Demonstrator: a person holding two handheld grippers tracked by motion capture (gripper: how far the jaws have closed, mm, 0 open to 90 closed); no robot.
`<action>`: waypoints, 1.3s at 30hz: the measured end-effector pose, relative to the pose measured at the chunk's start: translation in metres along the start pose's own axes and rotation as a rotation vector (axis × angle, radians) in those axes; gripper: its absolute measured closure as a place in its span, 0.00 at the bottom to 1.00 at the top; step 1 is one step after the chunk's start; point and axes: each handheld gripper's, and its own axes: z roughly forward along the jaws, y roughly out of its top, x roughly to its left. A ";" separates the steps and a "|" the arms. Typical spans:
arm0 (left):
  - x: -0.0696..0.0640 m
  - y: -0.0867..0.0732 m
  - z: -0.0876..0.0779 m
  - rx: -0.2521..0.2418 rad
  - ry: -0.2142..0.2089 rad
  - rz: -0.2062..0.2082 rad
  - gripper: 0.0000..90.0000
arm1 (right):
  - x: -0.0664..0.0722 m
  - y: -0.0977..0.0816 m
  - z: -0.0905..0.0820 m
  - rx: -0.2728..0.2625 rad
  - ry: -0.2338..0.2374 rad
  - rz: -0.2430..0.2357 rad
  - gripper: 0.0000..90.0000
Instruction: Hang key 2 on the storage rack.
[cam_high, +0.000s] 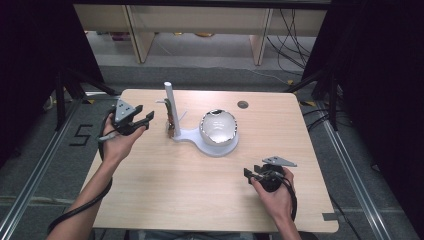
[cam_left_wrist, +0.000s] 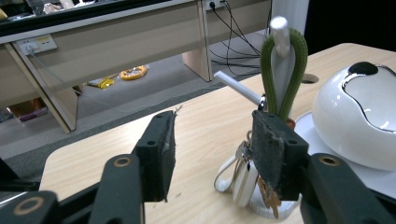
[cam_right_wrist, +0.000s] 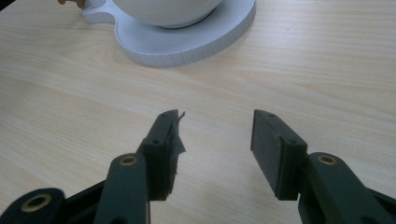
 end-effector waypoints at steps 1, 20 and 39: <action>0.000 -0.001 -0.002 0.000 0.001 -0.003 0.53 | 0.000 0.000 0.000 0.000 0.003 0.002 0.58; -0.011 -0.035 -0.032 0.019 0.004 -0.019 0.49 | -0.002 0.000 0.000 -0.004 -0.006 -0.035 0.58; -0.025 -0.080 -0.044 0.045 0.011 -0.060 0.48 | -0.002 0.000 0.000 -0.009 -0.002 -0.035 0.58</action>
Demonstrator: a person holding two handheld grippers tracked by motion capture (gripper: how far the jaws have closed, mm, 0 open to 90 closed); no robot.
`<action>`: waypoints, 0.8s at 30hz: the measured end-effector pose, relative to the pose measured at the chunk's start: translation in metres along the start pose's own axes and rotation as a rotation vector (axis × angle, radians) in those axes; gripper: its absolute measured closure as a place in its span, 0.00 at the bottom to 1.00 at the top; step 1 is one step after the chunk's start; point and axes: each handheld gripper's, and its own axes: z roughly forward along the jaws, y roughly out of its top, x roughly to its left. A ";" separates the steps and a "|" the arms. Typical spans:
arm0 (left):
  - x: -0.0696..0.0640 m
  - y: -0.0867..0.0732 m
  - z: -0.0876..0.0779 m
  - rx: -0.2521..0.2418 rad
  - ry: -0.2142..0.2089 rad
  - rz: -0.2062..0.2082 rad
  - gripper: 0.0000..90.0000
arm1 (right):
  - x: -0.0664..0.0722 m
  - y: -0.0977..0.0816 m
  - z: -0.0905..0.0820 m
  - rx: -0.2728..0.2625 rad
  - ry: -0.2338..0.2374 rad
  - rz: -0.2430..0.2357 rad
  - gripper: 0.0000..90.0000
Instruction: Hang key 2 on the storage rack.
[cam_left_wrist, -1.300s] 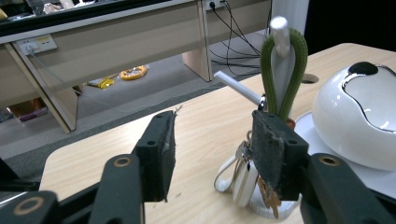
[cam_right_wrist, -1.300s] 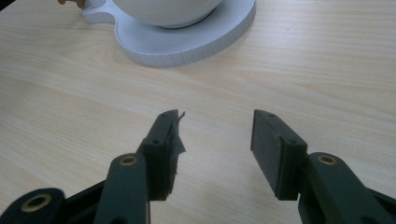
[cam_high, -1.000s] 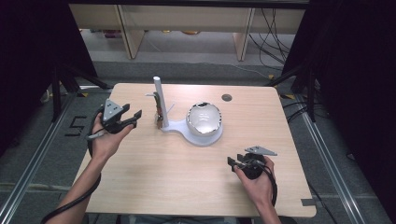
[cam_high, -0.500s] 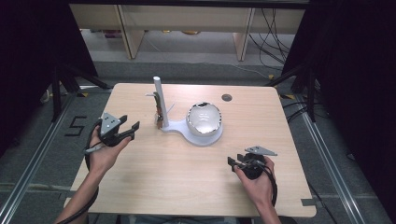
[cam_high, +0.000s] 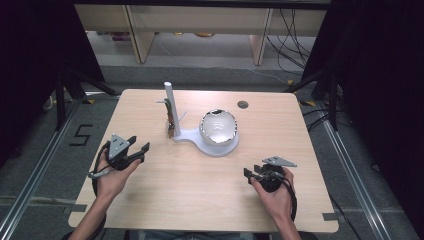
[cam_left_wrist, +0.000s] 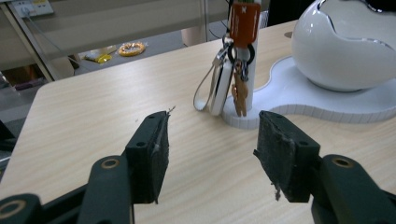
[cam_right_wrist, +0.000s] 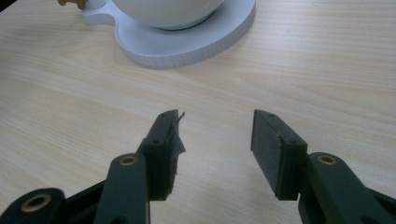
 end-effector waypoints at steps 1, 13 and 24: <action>-0.001 -0.003 -0.001 0.009 0.002 0.001 0.48 | 0.000 0.000 0.000 0.001 0.003 -0.003 0.58; -0.007 -0.036 -0.003 0.041 0.005 -0.042 0.46 | 0.003 -0.001 0.001 0.007 -0.014 0.022 0.58; -0.014 -0.045 -0.001 0.013 -0.003 -0.045 0.45 | 0.004 -0.003 0.001 0.009 0.003 0.031 0.58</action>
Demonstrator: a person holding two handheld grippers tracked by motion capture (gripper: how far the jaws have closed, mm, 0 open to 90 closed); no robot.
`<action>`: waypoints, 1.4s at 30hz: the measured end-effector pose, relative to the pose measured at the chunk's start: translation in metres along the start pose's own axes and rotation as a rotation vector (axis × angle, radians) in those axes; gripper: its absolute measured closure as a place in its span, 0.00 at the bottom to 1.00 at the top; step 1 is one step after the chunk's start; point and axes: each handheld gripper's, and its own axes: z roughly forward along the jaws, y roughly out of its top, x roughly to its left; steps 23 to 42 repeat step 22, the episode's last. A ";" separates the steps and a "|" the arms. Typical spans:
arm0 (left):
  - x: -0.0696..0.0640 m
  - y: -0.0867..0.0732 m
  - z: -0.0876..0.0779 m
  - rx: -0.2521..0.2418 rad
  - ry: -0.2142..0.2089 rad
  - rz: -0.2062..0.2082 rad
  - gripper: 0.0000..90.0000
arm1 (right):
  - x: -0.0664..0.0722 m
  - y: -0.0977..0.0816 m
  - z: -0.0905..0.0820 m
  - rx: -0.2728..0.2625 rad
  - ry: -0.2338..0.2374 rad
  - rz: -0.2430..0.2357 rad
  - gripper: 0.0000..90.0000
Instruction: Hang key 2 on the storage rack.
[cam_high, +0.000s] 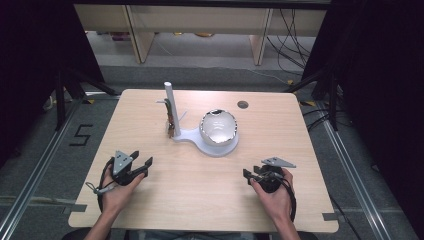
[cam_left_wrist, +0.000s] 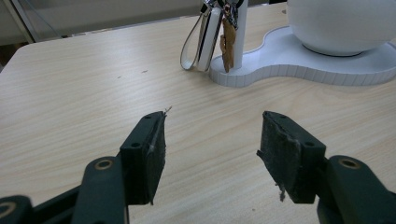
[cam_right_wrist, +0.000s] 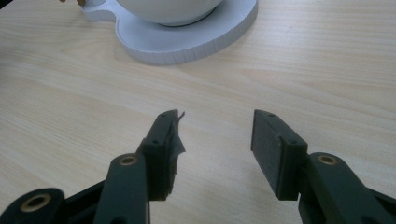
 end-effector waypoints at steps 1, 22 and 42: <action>-0.001 -0.001 0.001 -0.012 0.000 -0.001 0.45 | 0.000 0.000 0.000 -0.003 0.000 0.000 0.58; -0.001 -0.005 0.005 -0.001 0.000 -0.011 0.42 | -0.006 -0.006 -0.004 -0.037 -0.014 -0.007 0.58; -0.001 -0.005 0.005 -0.001 0.000 -0.011 0.42 | -0.006 -0.006 -0.004 -0.037 -0.014 -0.007 0.58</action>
